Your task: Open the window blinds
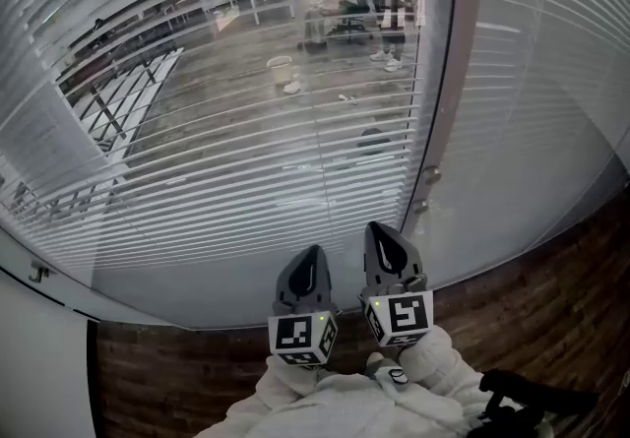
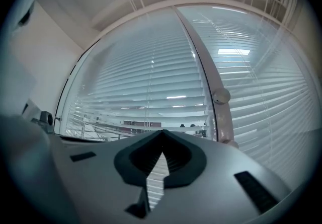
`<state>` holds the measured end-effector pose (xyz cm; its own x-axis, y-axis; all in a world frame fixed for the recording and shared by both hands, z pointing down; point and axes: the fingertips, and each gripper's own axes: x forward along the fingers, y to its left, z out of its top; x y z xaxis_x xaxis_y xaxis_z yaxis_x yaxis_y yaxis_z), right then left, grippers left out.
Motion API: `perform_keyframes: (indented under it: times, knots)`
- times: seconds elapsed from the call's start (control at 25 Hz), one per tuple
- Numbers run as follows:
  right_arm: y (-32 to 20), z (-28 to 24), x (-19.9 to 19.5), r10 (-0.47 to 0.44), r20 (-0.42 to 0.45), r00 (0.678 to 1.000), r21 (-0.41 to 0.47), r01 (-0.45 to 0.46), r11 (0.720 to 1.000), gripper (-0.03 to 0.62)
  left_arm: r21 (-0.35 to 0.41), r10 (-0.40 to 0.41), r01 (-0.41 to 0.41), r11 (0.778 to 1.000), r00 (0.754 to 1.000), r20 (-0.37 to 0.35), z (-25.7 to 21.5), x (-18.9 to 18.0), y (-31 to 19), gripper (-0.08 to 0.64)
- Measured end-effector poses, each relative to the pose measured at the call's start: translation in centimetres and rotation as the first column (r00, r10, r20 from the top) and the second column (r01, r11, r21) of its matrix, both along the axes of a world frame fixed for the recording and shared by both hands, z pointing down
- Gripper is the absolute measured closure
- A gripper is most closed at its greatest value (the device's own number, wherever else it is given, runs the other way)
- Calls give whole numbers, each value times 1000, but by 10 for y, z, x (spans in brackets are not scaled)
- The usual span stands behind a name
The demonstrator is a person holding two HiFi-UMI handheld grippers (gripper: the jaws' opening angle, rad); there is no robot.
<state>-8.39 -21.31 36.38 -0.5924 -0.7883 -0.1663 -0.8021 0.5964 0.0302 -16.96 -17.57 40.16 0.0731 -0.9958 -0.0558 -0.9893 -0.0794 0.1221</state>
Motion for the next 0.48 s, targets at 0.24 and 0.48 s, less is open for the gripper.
perform_keyframes:
  times: [0.24, 0.48]
  knots:
    - [2, 0, 2, 11, -11, 1000, 13, -11, 1000, 581, 4, -12, 12, 1000, 1000, -9, 1, -2, 2, 561]
    - [-8, -1, 5, 17, -18, 1000, 4, -17, 1000, 581, -9, -23, 23, 1000, 1000, -19, 3, -4, -5, 561]
